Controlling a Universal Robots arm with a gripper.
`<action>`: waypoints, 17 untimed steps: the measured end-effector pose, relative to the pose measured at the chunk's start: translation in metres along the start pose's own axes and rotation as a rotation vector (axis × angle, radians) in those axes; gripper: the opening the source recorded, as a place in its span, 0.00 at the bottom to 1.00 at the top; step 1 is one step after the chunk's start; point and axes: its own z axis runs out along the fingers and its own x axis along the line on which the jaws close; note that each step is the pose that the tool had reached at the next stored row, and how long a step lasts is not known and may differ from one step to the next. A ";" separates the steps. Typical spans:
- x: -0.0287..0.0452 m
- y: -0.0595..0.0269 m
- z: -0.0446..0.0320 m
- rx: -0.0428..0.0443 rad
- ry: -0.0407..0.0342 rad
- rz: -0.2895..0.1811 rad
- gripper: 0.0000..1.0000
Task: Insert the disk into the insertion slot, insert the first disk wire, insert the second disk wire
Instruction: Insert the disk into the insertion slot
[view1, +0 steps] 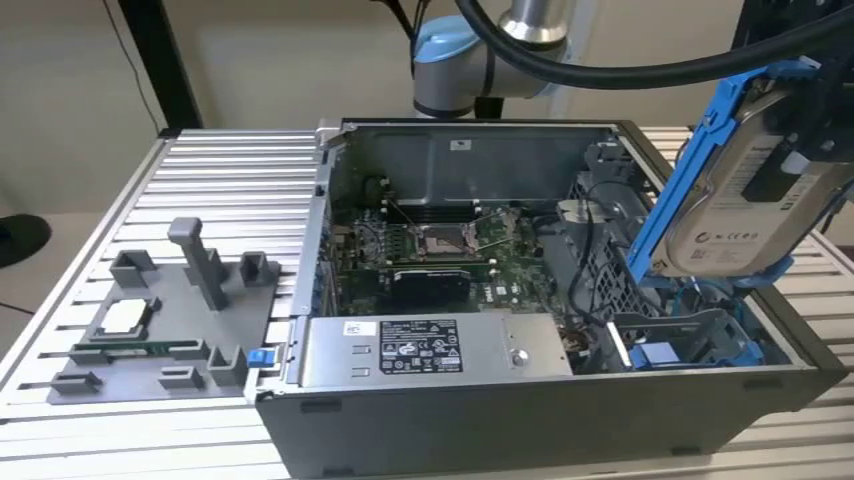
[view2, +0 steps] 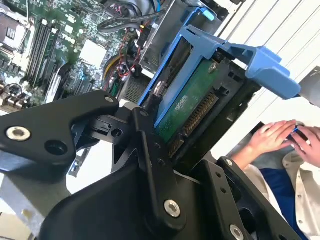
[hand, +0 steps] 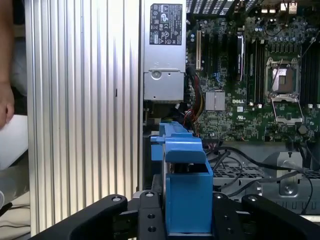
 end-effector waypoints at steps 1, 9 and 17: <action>0.0000 0.0000 0.0001 0.0000 -0.0001 0.000 0.00; 0.0011 -0.0042 0.0015 -0.0008 -0.0044 0.000 0.00; 0.0014 -0.0174 0.0074 -0.0032 -0.0051 0.000 0.00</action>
